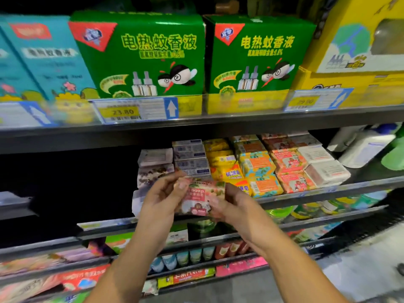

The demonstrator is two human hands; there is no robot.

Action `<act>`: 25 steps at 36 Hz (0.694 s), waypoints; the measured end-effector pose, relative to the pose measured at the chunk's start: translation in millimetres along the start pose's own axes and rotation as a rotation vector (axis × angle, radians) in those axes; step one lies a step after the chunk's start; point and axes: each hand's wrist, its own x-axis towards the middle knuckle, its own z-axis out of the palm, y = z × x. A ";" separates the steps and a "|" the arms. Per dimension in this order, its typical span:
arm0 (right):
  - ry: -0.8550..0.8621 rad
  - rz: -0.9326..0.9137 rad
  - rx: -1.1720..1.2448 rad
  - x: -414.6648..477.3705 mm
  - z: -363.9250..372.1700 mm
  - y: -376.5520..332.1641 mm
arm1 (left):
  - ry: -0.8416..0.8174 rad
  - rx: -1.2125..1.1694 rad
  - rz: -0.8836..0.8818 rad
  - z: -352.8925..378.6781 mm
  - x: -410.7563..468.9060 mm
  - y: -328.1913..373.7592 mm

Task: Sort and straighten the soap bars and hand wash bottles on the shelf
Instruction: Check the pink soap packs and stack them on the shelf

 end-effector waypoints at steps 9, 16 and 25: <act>0.185 -0.019 0.344 -3.5 23.7 -2.2 | -0.477 -0.109 -0.046 -37.2 -3.8 12.0; -0.019 0.031 0.616 -4.2 40.0 5.1 | -0.404 0.177 0.204 -56.4 2.1 17.1; 0.034 -0.028 0.177 -6.8 54.4 10.8 | -0.301 0.183 0.183 -70.8 1.2 20.5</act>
